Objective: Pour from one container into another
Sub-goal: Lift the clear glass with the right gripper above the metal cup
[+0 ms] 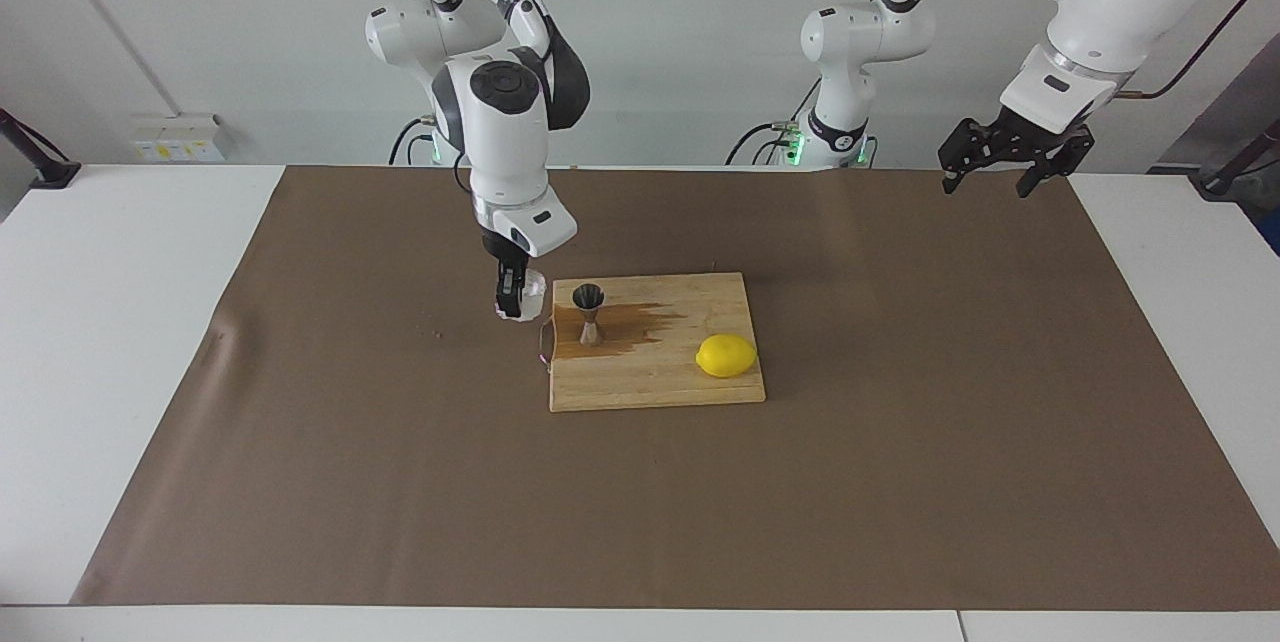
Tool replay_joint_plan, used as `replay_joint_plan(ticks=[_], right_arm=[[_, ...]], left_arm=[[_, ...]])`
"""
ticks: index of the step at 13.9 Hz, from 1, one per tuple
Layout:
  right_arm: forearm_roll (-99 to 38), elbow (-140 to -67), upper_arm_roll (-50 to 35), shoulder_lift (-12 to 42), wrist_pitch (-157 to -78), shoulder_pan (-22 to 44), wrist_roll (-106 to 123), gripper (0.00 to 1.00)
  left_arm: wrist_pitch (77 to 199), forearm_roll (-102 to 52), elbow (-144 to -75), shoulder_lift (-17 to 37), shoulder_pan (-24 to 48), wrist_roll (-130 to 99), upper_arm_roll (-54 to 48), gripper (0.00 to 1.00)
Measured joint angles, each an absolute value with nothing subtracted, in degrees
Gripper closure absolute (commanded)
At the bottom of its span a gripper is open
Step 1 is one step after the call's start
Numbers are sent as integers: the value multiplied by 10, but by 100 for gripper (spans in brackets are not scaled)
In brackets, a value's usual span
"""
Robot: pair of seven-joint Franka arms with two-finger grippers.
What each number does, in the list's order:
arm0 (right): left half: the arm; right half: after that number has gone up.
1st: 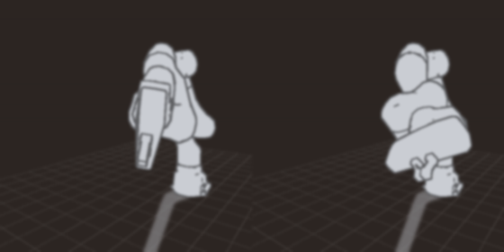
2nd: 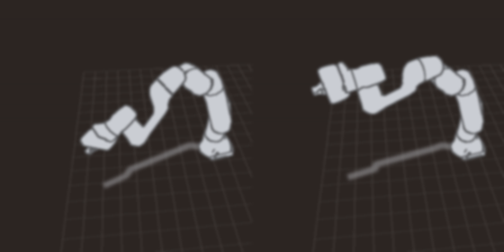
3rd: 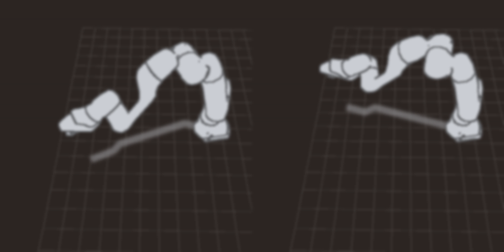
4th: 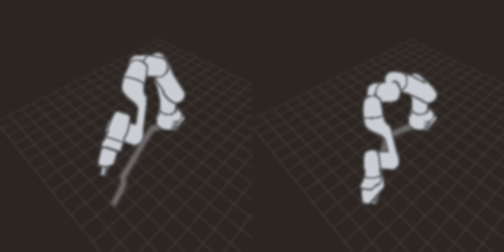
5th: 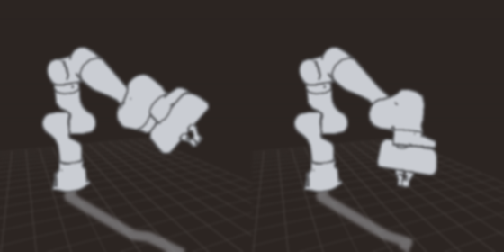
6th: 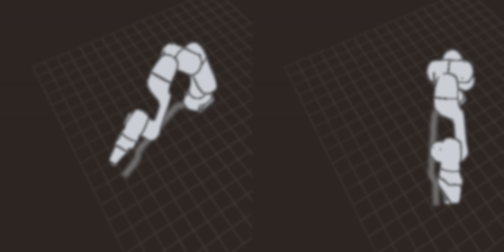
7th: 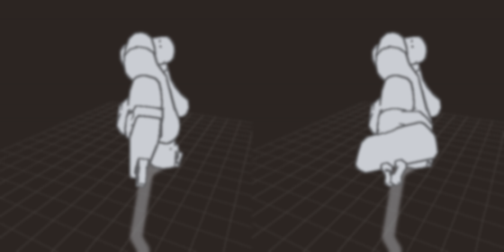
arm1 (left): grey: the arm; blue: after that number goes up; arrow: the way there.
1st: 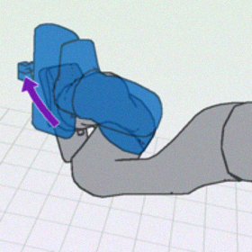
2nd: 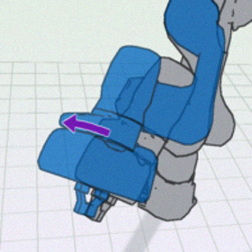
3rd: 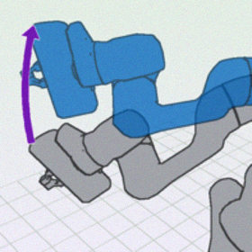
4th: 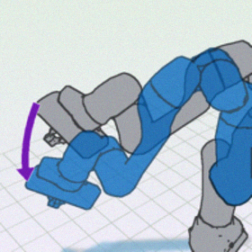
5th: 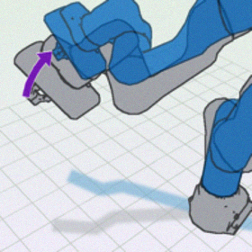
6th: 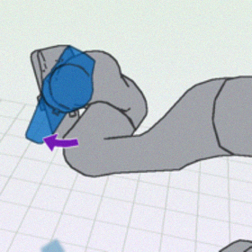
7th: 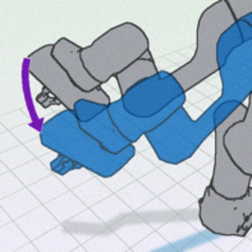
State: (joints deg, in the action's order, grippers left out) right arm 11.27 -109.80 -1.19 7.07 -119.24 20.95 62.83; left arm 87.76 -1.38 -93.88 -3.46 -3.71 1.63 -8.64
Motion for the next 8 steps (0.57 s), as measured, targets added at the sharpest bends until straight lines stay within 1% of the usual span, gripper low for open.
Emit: replay_joint_plan(ticks=[4,8], right_arm=[[170,-1093,-12,82,-1191,241,614,100],[223,-1084,-12,83,-1181,252,612,100]], left_arm=[[878,-14,-939,-35,-37,16,-86,0],[878,-14,-939,-35,-37,16,-86,0]])
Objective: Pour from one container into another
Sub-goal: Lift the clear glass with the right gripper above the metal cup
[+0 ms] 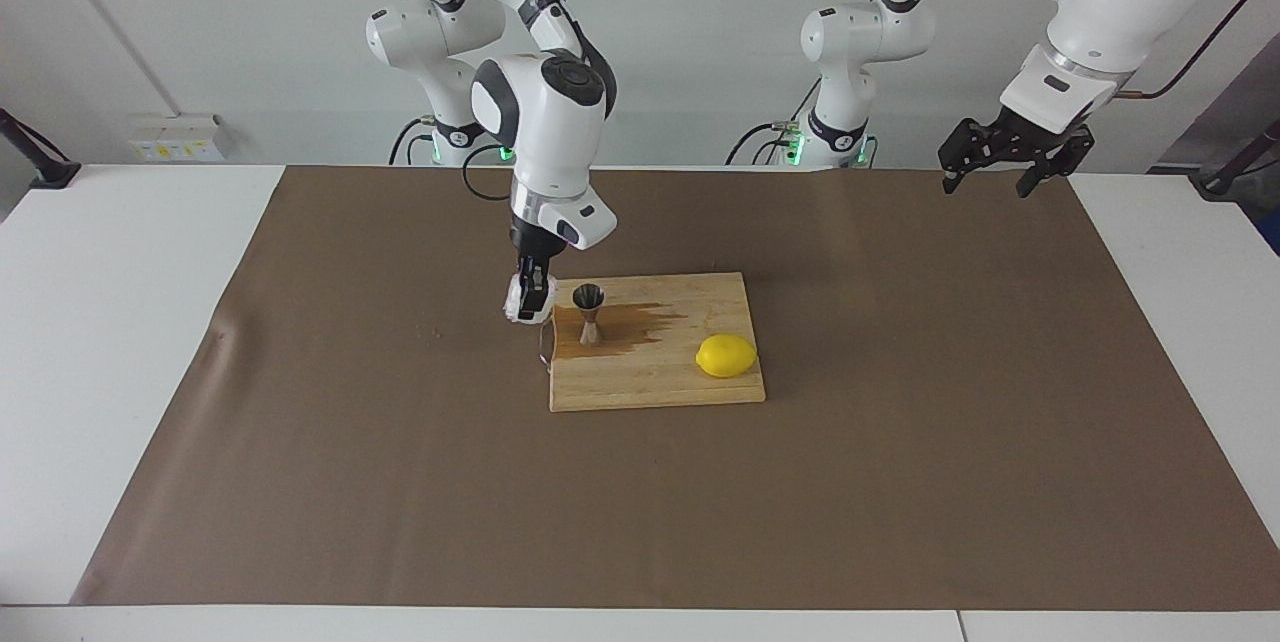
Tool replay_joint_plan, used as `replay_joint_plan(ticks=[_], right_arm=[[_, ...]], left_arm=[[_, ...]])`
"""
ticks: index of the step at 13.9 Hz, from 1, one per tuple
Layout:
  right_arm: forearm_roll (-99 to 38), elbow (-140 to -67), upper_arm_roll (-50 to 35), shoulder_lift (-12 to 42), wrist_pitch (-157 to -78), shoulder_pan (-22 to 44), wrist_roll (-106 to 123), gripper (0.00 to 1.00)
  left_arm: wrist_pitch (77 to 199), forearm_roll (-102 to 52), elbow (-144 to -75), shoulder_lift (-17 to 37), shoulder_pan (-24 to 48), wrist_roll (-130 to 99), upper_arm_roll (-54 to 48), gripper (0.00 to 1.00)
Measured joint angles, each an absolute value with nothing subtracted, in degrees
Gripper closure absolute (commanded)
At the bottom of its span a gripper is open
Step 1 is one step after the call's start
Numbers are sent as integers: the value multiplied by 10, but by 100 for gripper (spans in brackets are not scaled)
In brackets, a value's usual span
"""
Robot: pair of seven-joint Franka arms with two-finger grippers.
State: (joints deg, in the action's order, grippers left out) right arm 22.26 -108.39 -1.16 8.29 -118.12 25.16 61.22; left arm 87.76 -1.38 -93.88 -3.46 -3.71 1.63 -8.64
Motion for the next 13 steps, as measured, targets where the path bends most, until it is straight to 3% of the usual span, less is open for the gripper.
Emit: replay_joint_plan(ticks=[13], right_arm=[[339,-1070,-12,121,-1174,309,576,100]], left_arm=[[878,-14,-939,-35,-37,16,-86,0]])
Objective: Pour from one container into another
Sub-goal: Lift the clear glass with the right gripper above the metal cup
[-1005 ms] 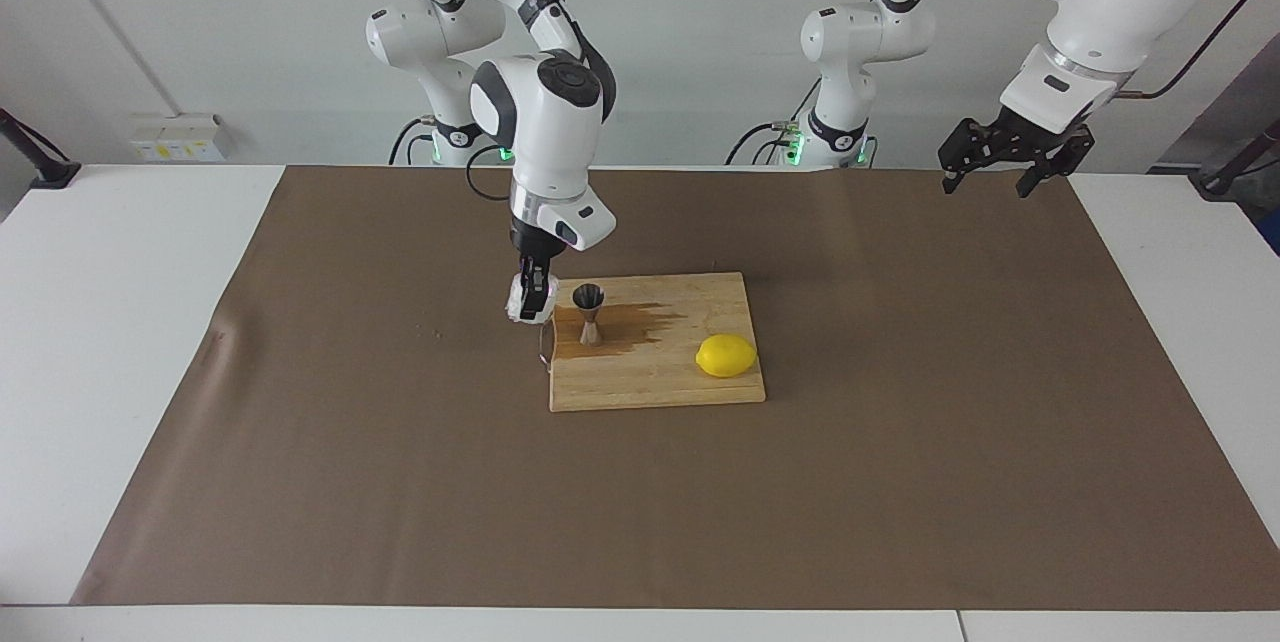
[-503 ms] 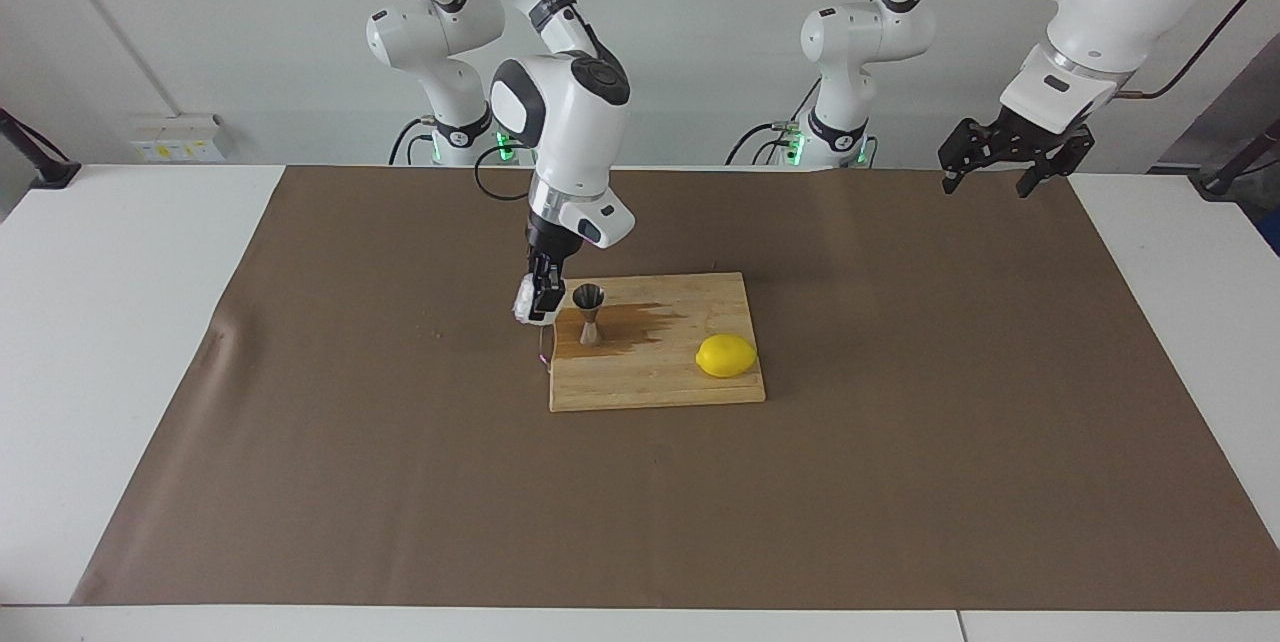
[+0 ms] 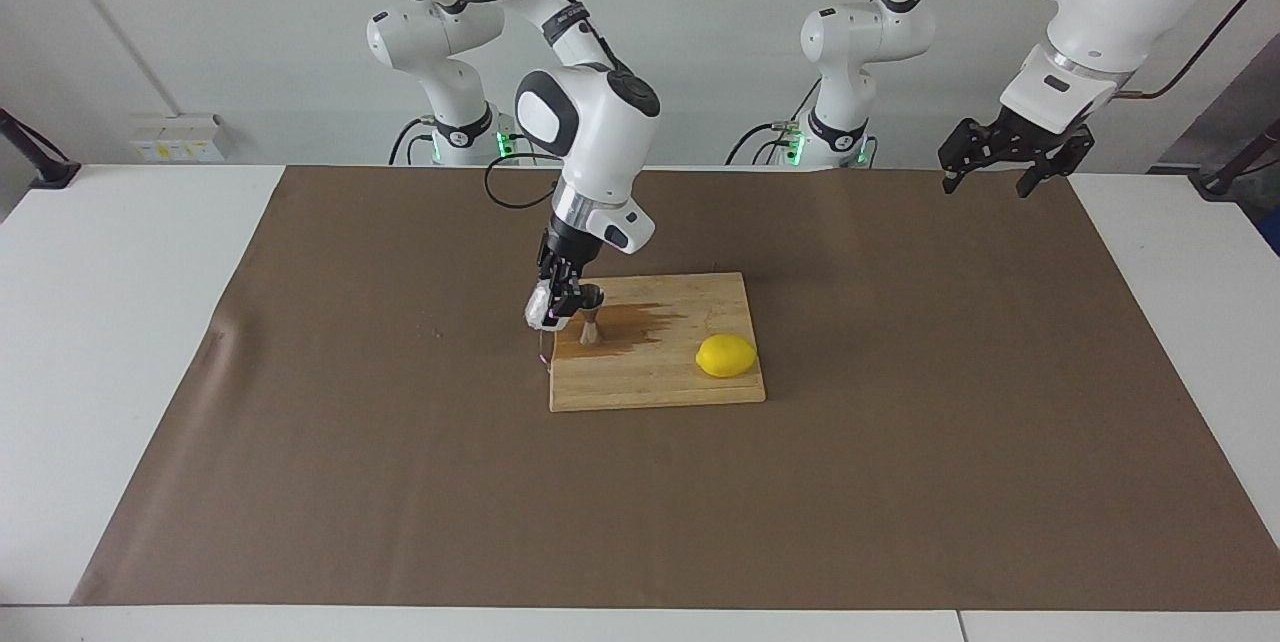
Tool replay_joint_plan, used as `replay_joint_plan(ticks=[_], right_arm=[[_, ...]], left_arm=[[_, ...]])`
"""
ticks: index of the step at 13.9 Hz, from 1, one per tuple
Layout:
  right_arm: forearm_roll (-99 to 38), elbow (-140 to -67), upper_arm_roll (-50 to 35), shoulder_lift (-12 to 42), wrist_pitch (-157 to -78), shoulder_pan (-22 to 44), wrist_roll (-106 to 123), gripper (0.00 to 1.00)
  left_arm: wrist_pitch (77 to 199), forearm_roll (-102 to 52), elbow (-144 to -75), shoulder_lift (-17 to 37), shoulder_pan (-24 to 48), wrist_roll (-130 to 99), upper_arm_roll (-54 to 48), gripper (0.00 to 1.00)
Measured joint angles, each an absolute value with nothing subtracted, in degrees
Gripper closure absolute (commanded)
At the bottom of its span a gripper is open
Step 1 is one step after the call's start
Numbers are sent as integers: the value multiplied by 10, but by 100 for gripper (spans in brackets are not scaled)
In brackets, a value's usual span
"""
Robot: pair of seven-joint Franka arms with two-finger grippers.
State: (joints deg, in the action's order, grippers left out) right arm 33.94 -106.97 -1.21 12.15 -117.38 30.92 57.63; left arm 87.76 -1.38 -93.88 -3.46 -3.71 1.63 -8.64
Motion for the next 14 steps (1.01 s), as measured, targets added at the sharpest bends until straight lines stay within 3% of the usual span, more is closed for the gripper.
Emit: replay_joint_plan(ticks=[14], right_arm=[[434,-1071,-12,123,-1151,355,546,100]], left_arm=[[878,-14,-939,-35,-37,16,-86,0]])
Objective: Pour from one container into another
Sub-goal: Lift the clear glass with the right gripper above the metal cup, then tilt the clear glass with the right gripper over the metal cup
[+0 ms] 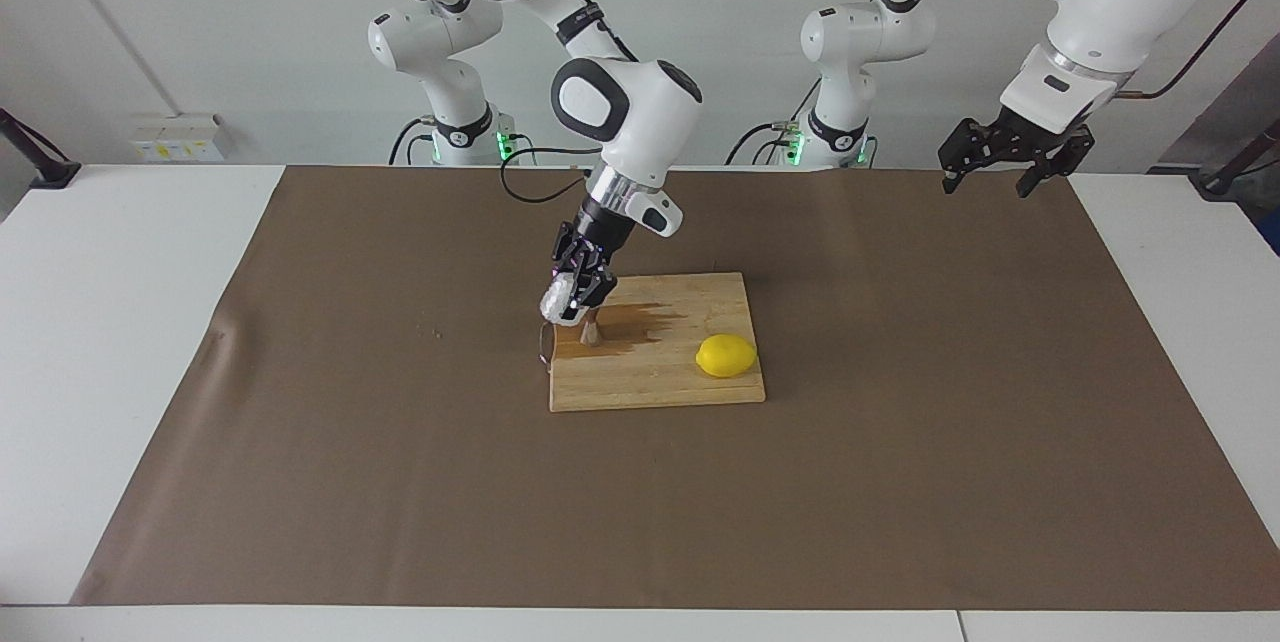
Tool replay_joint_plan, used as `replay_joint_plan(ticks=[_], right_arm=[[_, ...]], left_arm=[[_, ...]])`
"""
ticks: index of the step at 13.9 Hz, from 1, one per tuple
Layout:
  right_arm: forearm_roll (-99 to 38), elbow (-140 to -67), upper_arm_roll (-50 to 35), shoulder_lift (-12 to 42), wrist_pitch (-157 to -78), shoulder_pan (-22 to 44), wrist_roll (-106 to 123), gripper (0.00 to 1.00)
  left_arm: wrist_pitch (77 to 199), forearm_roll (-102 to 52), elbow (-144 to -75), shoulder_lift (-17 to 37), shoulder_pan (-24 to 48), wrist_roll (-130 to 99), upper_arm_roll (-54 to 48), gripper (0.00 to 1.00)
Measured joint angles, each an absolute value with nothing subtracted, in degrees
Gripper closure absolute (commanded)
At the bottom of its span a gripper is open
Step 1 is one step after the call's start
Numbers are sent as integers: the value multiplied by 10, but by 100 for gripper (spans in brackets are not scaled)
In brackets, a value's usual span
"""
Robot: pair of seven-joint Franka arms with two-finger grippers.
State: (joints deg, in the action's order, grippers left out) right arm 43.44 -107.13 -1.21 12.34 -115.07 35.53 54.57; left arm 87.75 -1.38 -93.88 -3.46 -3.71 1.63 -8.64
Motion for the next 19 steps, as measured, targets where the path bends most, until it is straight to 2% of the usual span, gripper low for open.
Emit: replay_joint_plan(ticks=[19], right_arm=[[487,-1075,-11,117,-1145,365,525,100]], left_arm=[[877,-14,-939,-35,-37,16,-86,0]])
